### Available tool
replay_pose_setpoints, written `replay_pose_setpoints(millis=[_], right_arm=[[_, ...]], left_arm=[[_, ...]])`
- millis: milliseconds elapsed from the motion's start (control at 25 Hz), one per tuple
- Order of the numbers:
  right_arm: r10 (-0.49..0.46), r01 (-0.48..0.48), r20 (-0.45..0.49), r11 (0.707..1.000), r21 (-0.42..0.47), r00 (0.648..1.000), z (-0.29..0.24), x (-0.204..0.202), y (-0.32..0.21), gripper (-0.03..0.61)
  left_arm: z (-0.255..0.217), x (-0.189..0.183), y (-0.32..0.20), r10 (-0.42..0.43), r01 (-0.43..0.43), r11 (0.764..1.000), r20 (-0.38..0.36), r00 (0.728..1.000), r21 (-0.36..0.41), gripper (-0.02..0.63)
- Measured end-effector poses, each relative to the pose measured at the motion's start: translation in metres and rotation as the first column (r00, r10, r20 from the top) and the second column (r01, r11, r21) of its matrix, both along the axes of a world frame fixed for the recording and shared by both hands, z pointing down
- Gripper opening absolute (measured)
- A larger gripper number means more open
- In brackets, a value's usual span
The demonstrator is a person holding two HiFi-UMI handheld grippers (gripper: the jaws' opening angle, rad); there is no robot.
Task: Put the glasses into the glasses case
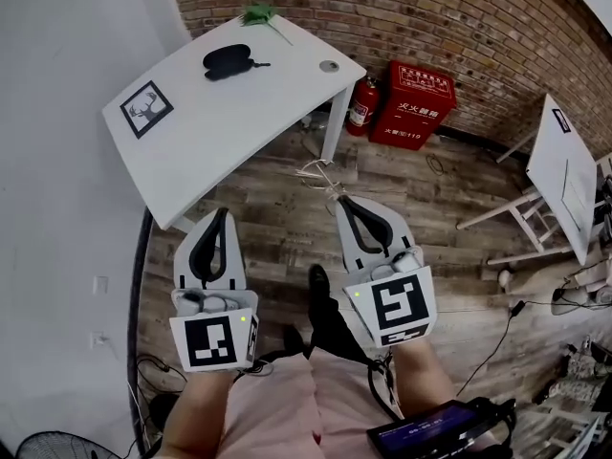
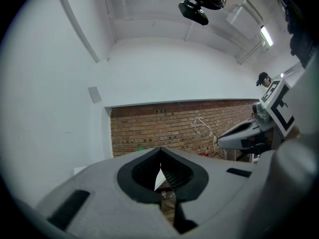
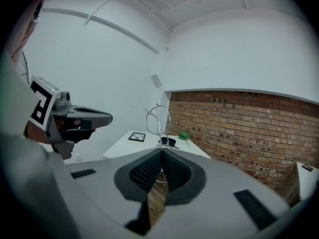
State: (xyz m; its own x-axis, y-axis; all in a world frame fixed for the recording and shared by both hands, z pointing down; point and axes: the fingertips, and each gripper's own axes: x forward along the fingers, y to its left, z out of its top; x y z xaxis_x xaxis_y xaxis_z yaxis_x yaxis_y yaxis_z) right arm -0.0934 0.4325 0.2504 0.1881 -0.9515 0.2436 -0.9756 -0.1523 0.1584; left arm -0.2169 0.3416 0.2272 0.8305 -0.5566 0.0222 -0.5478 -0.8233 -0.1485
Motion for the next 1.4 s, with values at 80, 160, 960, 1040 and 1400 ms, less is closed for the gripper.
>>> replay_pose_setpoints(millis=[80,160,960,1040,1400], right_arm=[[-0.009,0.009,0.016,1.000,-0.009,1.000,0.007,0.020,-0.015,0.009],[-0.021,0.021,0.032,1.000,-0.015,0.999,0.014,0.041,-0.033,0.009],[-0.194,0.193,0.008,0.981,0.018,0.981,-0.001,0.175,-0.177,0.009],[-0.215,0.215,-0.007,0.976,0.024,0.977,-0.004,0.175,-0.192,0.009],[-0.278,0.278,-0.035,0.961,-0.001,0.960,-0.003,0.175,-0.262,0.009]], left_arm=[[0.004,0.021,-0.015,-0.004,0.004,1.000,0.013,1.000,-0.001,0.005],[0.008,0.043,-0.031,-0.011,0.011,1.000,0.021,1.000,0.000,0.005],[-0.018,0.160,-0.153,-0.173,0.172,0.984,0.040,0.984,0.046,0.005],[-0.022,0.158,-0.164,-0.194,0.192,0.980,0.028,0.981,0.054,0.005],[-0.017,0.153,-0.228,-0.265,0.265,0.964,0.002,0.964,0.039,0.005]])
